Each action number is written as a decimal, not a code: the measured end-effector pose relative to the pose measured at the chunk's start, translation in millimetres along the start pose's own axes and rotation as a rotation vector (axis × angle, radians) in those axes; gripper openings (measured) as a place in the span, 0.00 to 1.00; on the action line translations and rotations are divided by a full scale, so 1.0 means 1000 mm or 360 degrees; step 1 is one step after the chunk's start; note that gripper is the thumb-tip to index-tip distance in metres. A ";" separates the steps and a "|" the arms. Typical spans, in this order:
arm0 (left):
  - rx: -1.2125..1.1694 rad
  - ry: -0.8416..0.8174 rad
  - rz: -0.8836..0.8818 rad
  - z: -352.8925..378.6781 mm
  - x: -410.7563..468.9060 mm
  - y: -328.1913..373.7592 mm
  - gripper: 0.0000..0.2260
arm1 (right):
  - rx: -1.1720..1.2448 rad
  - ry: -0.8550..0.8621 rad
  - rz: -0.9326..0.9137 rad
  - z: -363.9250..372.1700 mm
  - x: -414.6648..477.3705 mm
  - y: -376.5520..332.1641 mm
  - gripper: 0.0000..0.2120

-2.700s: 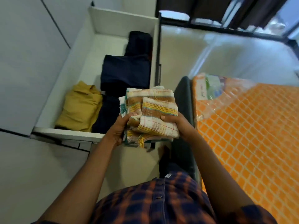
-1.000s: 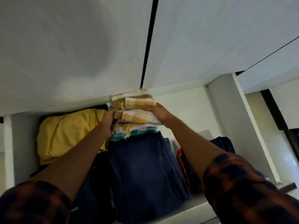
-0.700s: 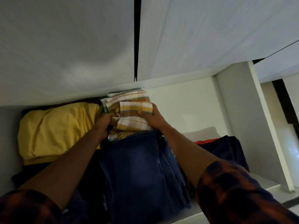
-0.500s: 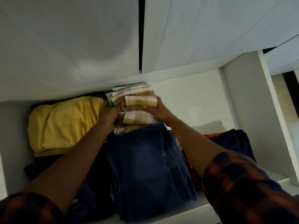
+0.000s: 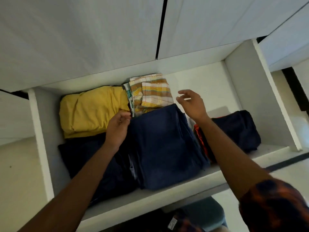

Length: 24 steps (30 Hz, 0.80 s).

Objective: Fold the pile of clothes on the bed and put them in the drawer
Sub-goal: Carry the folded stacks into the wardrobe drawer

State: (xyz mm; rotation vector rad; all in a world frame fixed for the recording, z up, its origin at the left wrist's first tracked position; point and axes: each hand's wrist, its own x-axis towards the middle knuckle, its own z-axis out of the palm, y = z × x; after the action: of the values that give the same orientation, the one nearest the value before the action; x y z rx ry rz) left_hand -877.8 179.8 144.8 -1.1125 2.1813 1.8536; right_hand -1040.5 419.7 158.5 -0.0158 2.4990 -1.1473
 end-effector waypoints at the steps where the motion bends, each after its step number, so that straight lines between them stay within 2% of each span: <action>1: 0.0089 0.0010 0.0120 -0.003 -0.010 -0.004 0.10 | 0.0066 0.0066 -0.0013 -0.004 -0.022 0.000 0.11; 4: 0.0257 -0.0045 0.0442 -0.019 -0.046 -0.016 0.10 | 0.0137 0.0154 -0.0046 -0.003 -0.108 0.009 0.08; 6: 0.0324 -0.0133 0.0495 -0.031 -0.073 -0.022 0.11 | 0.0061 0.0133 -0.0145 0.008 -0.163 0.026 0.08; 11: 0.0548 -0.0526 0.0615 -0.040 -0.142 -0.045 0.10 | -0.0502 0.0221 -0.0488 0.037 -0.265 0.067 0.10; 14: 0.0663 -0.0780 0.0766 -0.032 -0.192 -0.066 0.09 | -0.0689 0.0301 -0.0522 0.045 -0.318 0.089 0.10; 19: 0.0908 -0.1078 0.1019 -0.009 -0.248 -0.097 0.09 | -0.0873 0.0340 -0.0529 0.052 -0.353 0.101 0.07; 24: 0.1156 -0.1123 0.1103 0.016 -0.265 -0.111 0.13 | -0.1001 0.0268 -0.0594 0.041 -0.355 0.119 0.07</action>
State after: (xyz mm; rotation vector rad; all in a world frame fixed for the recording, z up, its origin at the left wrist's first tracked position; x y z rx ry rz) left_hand -627.8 318.0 177.4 0.4117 2.5058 1.0748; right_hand -680.1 529.6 169.0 -0.5969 2.9882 -0.4400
